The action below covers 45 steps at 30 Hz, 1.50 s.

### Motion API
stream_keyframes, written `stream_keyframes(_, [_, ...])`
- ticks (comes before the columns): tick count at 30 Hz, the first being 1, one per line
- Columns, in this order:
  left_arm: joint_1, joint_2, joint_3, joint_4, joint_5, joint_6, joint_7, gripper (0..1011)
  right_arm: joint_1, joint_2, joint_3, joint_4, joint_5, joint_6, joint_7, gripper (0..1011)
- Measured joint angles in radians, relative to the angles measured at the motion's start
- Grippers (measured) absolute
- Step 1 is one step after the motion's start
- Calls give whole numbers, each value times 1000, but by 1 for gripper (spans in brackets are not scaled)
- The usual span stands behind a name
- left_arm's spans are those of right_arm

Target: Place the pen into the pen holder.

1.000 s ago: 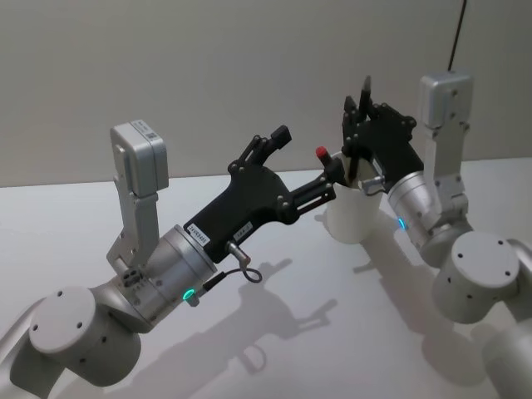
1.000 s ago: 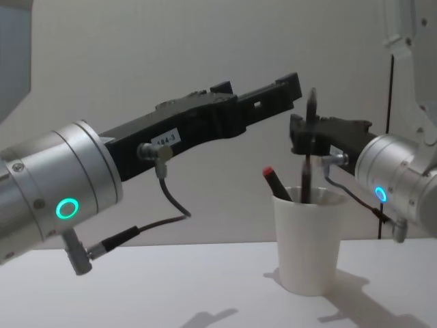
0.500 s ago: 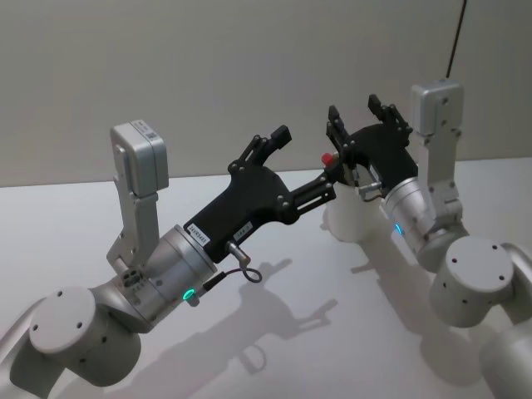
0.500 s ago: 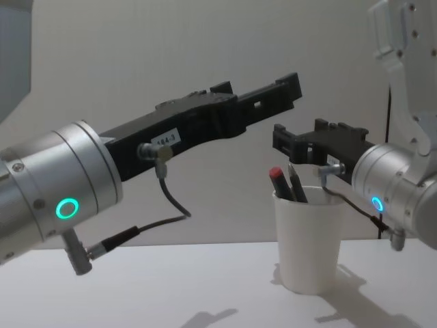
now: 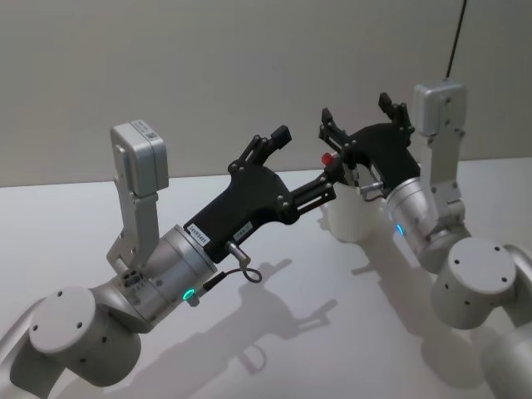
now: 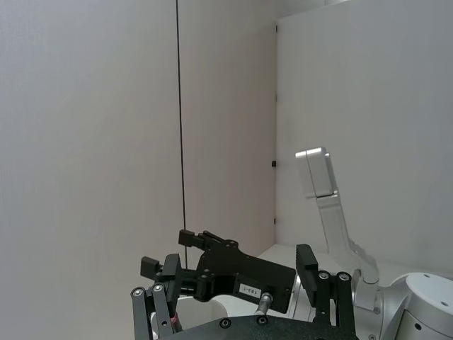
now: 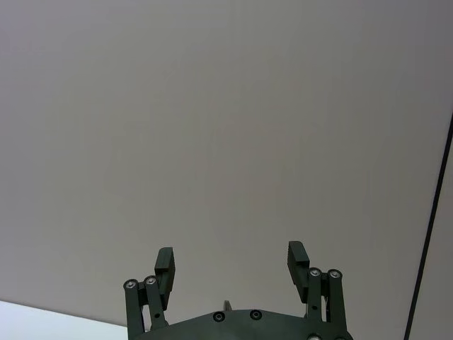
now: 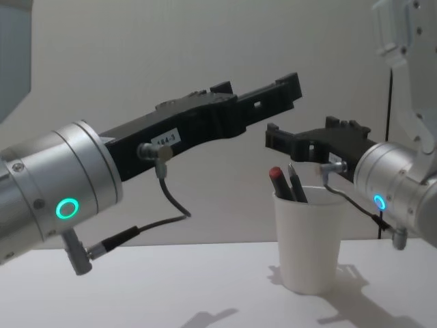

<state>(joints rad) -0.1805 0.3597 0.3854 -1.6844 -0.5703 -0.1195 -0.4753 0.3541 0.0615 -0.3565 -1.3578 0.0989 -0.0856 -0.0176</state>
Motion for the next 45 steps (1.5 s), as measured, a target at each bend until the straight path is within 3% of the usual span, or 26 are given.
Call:
stream_keyframes(13, [0, 0, 0, 0, 0, 0, 0, 1001, -55, 29, 20, -102, 47, 37, -60, 1001])
stream_keyframes(21, [-2, 1, 3, 2, 16, 5, 21, 1001, -64, 37, 23, -110, 51, 40, -57, 1001])
stream_keyframes(45, [-40, 16, 49, 41, 261, 94, 327, 1001, -273, 200, 97, -315, 145, 95, 40, 1001])
